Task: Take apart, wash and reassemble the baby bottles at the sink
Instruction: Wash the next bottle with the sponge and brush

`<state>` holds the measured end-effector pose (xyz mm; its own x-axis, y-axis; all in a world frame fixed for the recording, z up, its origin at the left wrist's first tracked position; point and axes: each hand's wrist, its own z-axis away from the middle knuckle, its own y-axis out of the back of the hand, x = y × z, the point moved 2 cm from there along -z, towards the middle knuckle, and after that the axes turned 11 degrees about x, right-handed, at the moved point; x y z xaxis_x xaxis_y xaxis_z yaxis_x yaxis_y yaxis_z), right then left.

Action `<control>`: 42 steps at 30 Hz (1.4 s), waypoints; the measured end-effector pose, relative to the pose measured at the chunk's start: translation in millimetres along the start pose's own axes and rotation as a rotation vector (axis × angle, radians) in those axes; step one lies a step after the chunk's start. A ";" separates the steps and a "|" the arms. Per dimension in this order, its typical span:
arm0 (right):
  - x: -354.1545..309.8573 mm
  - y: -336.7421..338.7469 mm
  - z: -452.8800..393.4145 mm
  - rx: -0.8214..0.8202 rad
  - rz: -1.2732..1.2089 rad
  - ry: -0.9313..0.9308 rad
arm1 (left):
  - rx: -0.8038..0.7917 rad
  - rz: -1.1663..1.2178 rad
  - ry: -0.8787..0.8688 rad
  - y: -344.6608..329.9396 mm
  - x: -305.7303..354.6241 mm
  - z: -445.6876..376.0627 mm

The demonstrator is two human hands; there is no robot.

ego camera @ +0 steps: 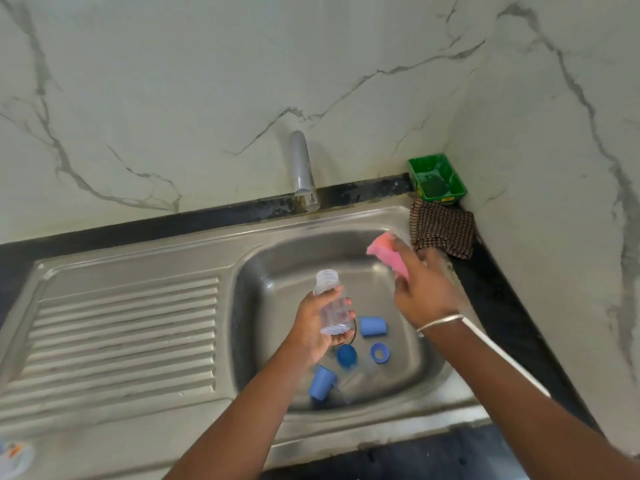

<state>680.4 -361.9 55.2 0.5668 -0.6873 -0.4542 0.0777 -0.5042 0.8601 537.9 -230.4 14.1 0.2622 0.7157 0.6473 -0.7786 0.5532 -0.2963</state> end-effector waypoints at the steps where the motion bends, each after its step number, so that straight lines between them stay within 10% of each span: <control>1: -9.9 -3.3 7.4 0.008 -0.051 -0.010 | 0.006 0.004 -0.011 2.6 0.4 0.7; 28: -83.8 -32.6 100.5 -0.207 -0.417 0.303 | 0.239 0.213 0.044 49.5 2.5 9.2; 42: -110.4 -33.9 62.6 -0.184 -0.481 -0.058 | 0.129 0.167 -0.058 34.0 -15.2 20.3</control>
<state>563.8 -301.6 61.7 0.3852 -0.4314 -0.8158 0.4644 -0.6733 0.5754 495.8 -231.0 8.4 0.0927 0.7652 0.6370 -0.8762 0.3666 -0.3129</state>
